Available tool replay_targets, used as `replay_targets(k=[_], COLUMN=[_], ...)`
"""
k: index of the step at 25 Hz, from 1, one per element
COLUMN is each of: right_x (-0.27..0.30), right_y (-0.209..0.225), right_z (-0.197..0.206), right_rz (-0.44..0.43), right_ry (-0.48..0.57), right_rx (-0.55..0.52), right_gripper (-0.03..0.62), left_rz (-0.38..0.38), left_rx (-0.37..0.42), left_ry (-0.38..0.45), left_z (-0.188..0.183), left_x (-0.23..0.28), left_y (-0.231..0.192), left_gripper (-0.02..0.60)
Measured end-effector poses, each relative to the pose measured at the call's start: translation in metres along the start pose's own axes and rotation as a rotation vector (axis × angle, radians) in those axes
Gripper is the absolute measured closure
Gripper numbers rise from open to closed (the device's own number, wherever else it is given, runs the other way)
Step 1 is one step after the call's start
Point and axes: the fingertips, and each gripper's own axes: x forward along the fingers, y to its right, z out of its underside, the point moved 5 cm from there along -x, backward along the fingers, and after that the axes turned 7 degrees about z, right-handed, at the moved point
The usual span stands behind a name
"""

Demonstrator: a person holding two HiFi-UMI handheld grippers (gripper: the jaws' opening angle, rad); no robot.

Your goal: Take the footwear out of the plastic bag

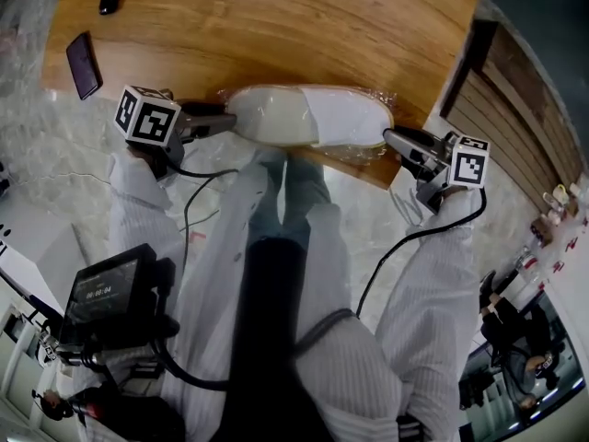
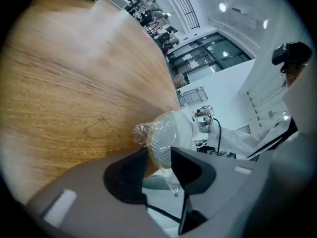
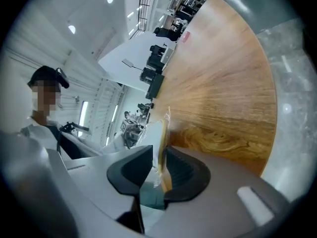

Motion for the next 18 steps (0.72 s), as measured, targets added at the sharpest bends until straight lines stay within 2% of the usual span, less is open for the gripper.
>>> replay_targets(k=[3,6,9,12,18], right_x=[-0.014,-0.029,-0.045,-0.066,-0.082], right_y=[-0.027,-0.074,-0.123,-0.154,-0.169], right_z=[0.000,-0.002,0.002,0.007,-0.002], right_rz=[-0.082,-0.127,-0.135,-0.172,-0.205], right_ry=[-0.008,-0.020,0.005,0.058,0.120], right_rx=[-0.041,-0.117,-0.202,-0.236,-0.283], right_gripper=[0.494,0.490,0.490,0.490,0.505], left_rz=[0.070,0.116,0.091,0.096,0.104], left_rx=[0.046,0.107,0.177,0.239,0.338], left_ry=[0.061,0.125,0.171,0.222,0.287], left_z=[-0.008,-0.019,-0.022,-0.022,-0.034], left_x=[-0.012,-0.033,-0.059,-0.074,-0.087], left_y=[0.022,0.072,0.122,0.159,0.187], left_gripper=[0.452,0.491,0.497,0.499,0.502])
